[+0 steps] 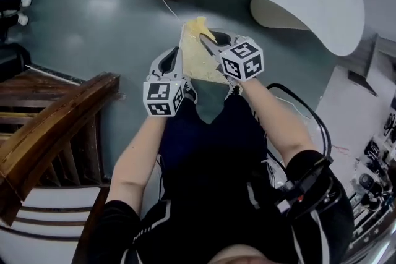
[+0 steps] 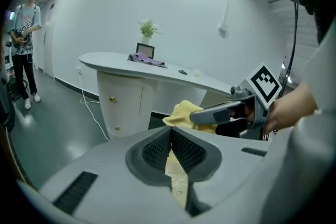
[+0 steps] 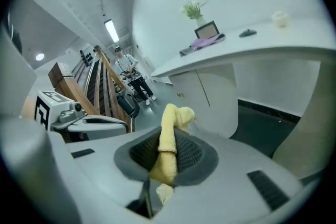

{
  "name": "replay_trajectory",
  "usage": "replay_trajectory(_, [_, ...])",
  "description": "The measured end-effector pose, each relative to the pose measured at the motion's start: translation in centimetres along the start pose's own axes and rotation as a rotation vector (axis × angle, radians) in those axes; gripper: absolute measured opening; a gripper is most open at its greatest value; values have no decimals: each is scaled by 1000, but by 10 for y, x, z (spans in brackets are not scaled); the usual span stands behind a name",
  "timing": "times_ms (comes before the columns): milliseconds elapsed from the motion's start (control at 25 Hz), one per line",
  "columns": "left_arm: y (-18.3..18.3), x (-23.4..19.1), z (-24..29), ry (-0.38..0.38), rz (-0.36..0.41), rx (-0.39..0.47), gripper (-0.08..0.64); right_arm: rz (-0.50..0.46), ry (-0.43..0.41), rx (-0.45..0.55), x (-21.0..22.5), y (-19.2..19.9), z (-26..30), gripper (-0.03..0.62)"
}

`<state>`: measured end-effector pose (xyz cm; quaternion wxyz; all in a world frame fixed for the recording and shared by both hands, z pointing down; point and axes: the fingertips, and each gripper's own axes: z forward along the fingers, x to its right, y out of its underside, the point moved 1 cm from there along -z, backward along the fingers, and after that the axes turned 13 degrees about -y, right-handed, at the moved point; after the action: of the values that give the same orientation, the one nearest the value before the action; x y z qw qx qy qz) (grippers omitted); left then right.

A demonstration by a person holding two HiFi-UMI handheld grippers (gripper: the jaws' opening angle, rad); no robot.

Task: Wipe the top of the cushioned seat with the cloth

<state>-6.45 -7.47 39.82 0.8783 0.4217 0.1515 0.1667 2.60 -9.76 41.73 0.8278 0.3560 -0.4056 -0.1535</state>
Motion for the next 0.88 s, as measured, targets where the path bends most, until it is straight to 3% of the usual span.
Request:
replay_trajectory(280, [-67, 54, -31, 47, 41, 94, 5, -64, 57, 98, -27, -47, -114, 63])
replay_trajectory(440, [-106, 89, -59, 125, 28, 152, 3, -79, 82, 170, -47, -68, -177, 63])
replay_trajectory(640, [-149, 121, -91, 189, 102, 232, 3, -90, 151, 232, -64, -94, -245, 63])
replay_trajectory(880, [-190, 158, -124, 237, 115, 297, 3, -129, 216, 303, -87, -131, -318, 63])
